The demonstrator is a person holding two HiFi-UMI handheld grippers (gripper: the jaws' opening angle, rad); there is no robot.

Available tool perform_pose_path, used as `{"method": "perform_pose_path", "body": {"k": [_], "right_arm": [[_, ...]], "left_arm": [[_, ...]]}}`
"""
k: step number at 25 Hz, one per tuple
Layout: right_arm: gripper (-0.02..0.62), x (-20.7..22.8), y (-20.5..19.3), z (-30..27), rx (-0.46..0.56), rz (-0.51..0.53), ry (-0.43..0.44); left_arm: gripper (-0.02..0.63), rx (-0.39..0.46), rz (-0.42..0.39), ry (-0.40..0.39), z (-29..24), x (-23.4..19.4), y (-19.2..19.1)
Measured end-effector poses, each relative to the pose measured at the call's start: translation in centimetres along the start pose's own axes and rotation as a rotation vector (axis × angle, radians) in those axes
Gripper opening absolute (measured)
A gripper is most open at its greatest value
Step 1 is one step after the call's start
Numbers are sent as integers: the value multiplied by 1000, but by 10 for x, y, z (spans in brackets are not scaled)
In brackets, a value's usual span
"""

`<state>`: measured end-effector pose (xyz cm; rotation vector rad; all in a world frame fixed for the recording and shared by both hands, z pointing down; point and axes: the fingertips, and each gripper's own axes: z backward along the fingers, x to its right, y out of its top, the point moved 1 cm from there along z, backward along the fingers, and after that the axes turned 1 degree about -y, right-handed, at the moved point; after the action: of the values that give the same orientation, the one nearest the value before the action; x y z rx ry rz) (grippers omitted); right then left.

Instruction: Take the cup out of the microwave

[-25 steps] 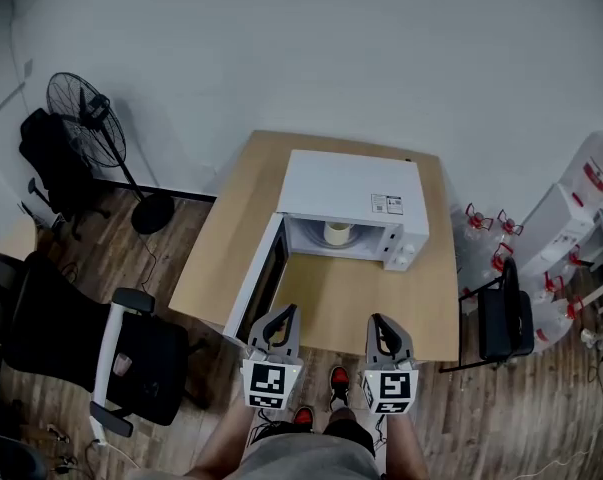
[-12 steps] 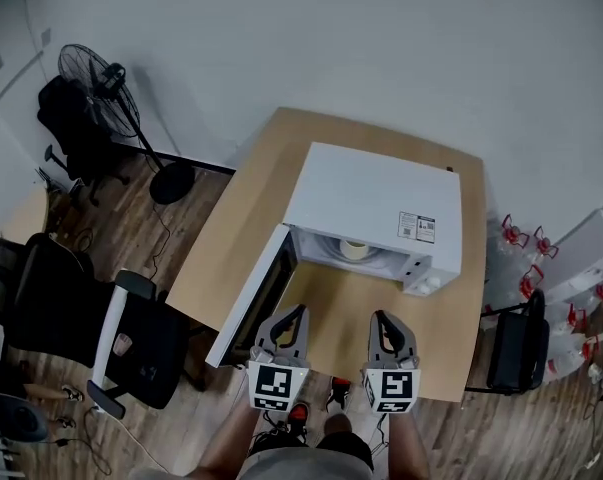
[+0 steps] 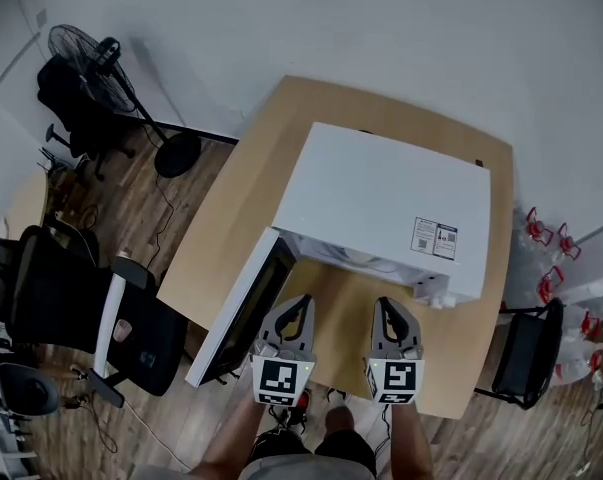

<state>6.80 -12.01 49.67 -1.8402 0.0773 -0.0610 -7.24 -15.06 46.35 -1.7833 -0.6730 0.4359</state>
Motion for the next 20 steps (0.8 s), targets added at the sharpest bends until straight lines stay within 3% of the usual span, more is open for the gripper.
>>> {"method": "perform_pose_path", "body": {"k": [14,20], "right_arm": [[25,14,-44,-68,-58,-25,53],[198,16,-49,-98,-58,-62,69]], "left_arm": [[23,-76,31,23,-56,-19,-40],[23,-81,45,42,-64,-26,-41]]}}
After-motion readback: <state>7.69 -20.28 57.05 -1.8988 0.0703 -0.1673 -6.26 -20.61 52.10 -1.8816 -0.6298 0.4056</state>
